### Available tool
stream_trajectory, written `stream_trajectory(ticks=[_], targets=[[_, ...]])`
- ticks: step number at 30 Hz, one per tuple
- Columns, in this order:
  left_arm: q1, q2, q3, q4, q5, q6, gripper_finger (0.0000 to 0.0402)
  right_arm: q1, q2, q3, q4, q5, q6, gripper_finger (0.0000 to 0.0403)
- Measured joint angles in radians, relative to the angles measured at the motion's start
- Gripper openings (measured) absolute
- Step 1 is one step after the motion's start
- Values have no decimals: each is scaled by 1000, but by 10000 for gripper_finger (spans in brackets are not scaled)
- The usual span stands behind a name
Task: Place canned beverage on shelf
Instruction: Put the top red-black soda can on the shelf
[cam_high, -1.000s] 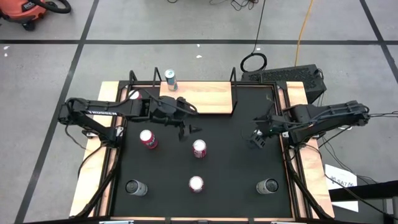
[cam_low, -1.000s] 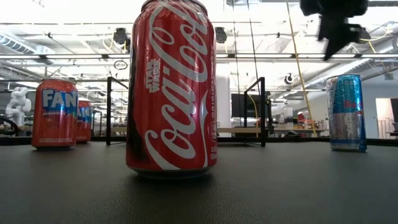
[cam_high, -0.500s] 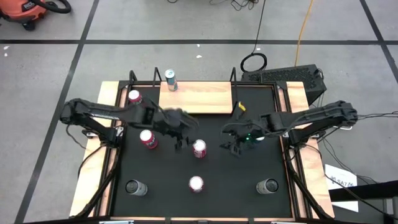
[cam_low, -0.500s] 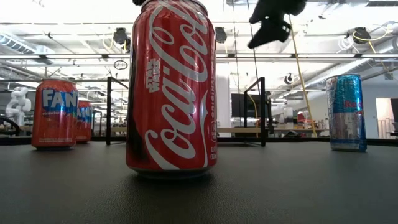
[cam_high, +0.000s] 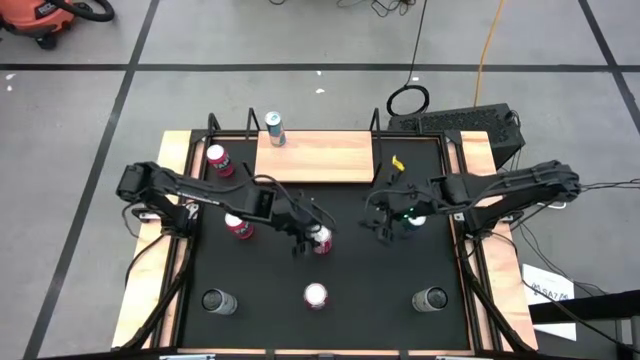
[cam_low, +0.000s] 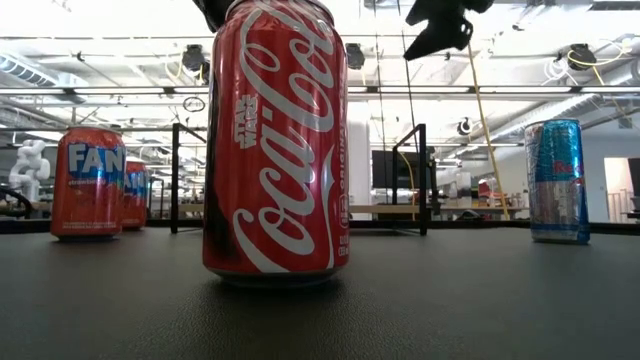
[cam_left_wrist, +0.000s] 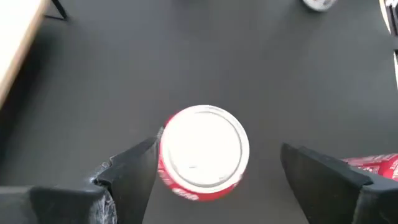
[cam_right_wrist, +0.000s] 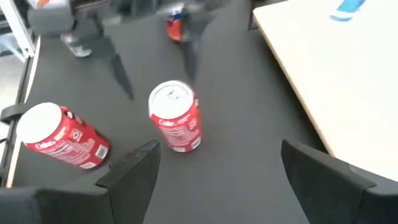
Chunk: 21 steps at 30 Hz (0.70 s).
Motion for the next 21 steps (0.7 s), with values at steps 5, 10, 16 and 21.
stream_trajectory(ticks=[5, 10, 16, 21], targets=[[0, 32, 0, 12, -8, 1, 336, -1, -45, 0, -48, 51, 2, 320], [0, 69, 0, 8, -30, 8, 336, 0, -61, 0, -69, 71, 17, 320], [0, 88, 0, 6, -64, 2, 336, 0, -63, 0, -86, 72, 25, 320], [0, 87, 0, 14, -88, 3, 334, 0, -63, 0, -86, 72, 25, 320]])
